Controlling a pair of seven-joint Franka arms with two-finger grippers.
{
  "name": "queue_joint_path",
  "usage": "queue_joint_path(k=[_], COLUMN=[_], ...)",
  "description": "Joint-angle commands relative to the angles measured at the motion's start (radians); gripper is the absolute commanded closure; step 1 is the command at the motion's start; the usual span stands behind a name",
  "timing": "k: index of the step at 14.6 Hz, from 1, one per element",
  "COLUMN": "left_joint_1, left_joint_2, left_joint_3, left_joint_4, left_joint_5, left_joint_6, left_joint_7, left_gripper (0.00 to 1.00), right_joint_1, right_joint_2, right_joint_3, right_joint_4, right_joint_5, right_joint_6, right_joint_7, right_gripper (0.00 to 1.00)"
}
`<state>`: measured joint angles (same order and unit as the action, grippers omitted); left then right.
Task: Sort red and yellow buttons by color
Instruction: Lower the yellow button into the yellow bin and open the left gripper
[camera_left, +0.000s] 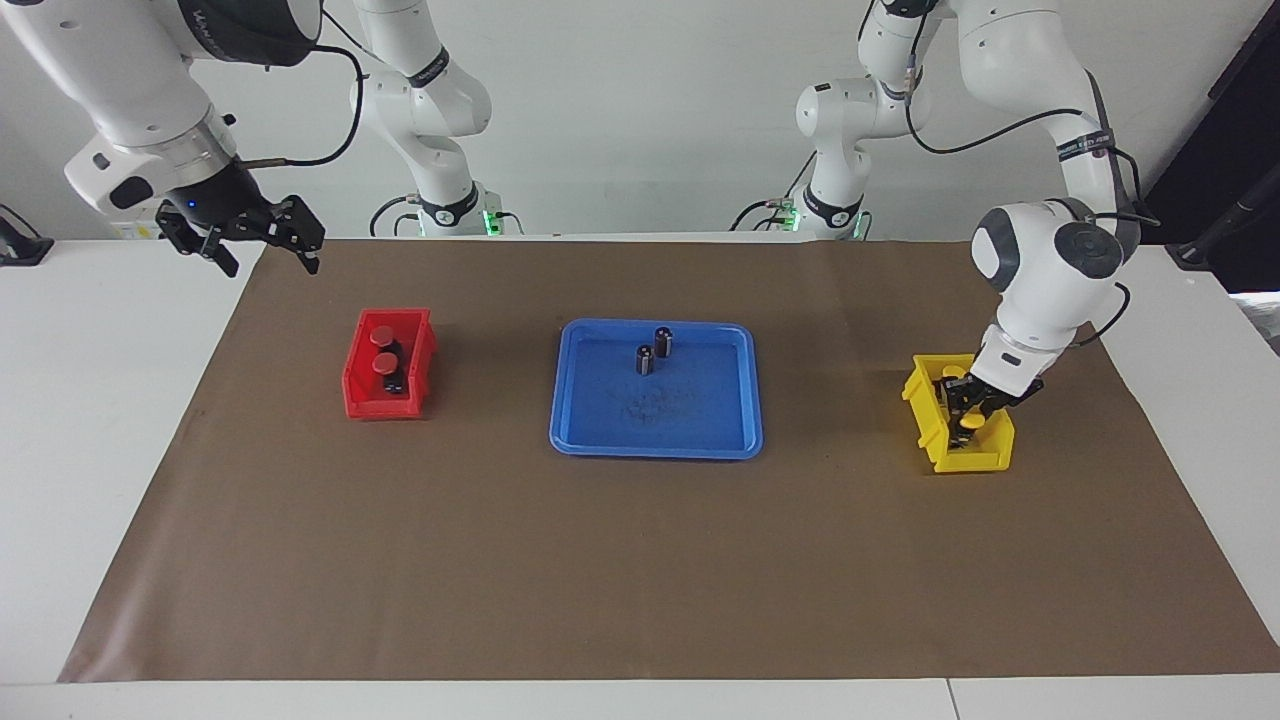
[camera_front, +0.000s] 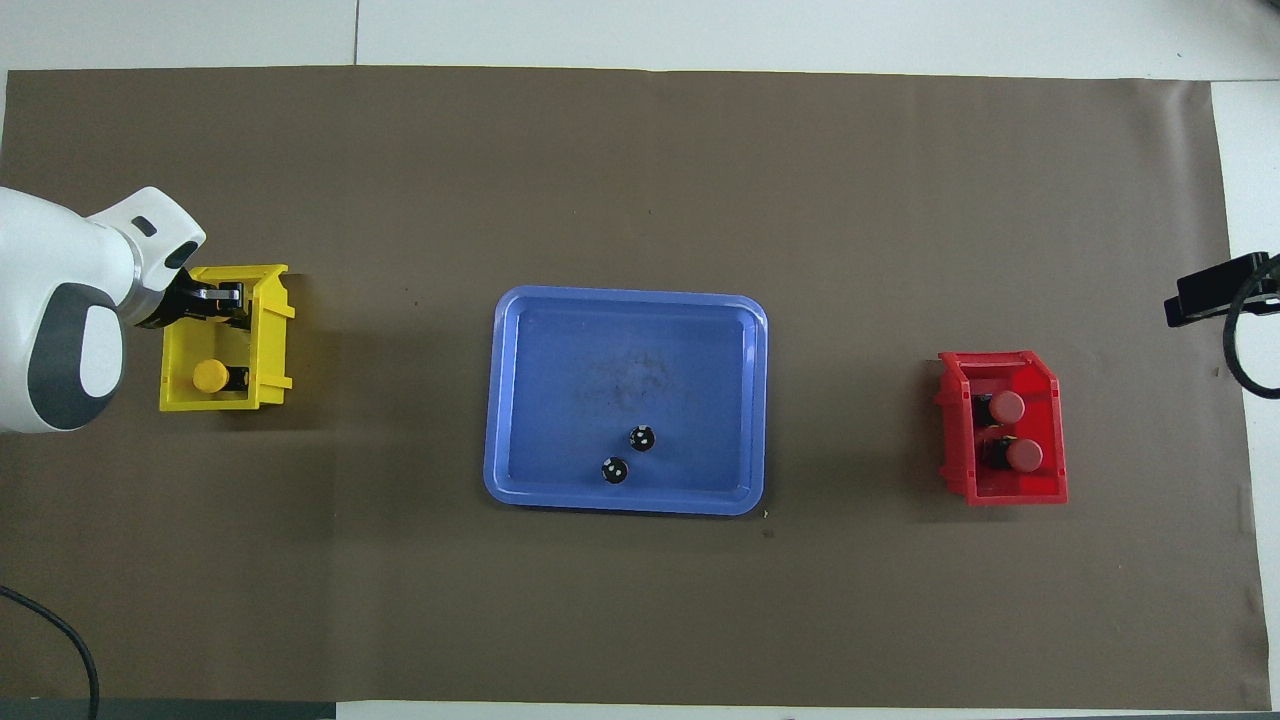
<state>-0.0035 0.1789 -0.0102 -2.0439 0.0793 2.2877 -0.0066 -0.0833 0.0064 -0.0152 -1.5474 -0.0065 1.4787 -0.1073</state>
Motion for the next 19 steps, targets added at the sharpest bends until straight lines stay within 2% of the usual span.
queue_joint_path(k=[1,4,5,7,9,14,17,19], left_joint_1=[0.017,0.017,0.017,0.019,0.03,0.028,0.028,0.016], left_joint_2=[-0.006,-0.006,-0.006,-0.002,0.002,0.01,-0.001,-0.007], left_joint_3=[-0.008,-0.007,-0.007,-0.007,-0.008,-0.008,-0.008,-0.01], left_joint_4=[-0.021,-0.021,-0.021,-0.015,0.004,0.045,0.176,0.243], left_joint_5=[0.02,0.02,0.02,0.02,0.02,0.02,0.02,0.02], left_joint_6=[0.033,0.039,0.038,0.036,0.029,-0.01,-0.224,-0.338], left_joint_7=[0.007,0.008,0.008,0.008,0.007,0.002,0.008,0.016], left_gripper=[0.99,0.98,0.92,0.55,0.43,0.3,0.27,0.1], right_joint_1=[0.008,0.008,0.008,0.01,0.01,0.01,0.01,0.01], right_joint_2=[-0.013,-0.014,-0.014,-0.014,-0.014,-0.017,-0.017,-0.017], right_joint_3=[-0.002,-0.002,-0.002,0.0,0.001,0.001,0.001,0.001], right_joint_4=[-0.014,-0.013,-0.013,-0.014,-0.014,-0.014,-0.014,-0.014], right_joint_5=[-0.01,-0.01,-0.01,-0.009,-0.009,-0.007,-0.003,-0.001], right_joint_6=[-0.011,-0.015,-0.018,-0.018,-0.009,-0.031,-0.024,-0.028], right_joint_7=[0.014,0.012,0.012,0.014,0.014,0.012,0.014,0.014], right_gripper=[0.0,0.0,0.0,0.0,0.0,0.0,0.0,0.0])
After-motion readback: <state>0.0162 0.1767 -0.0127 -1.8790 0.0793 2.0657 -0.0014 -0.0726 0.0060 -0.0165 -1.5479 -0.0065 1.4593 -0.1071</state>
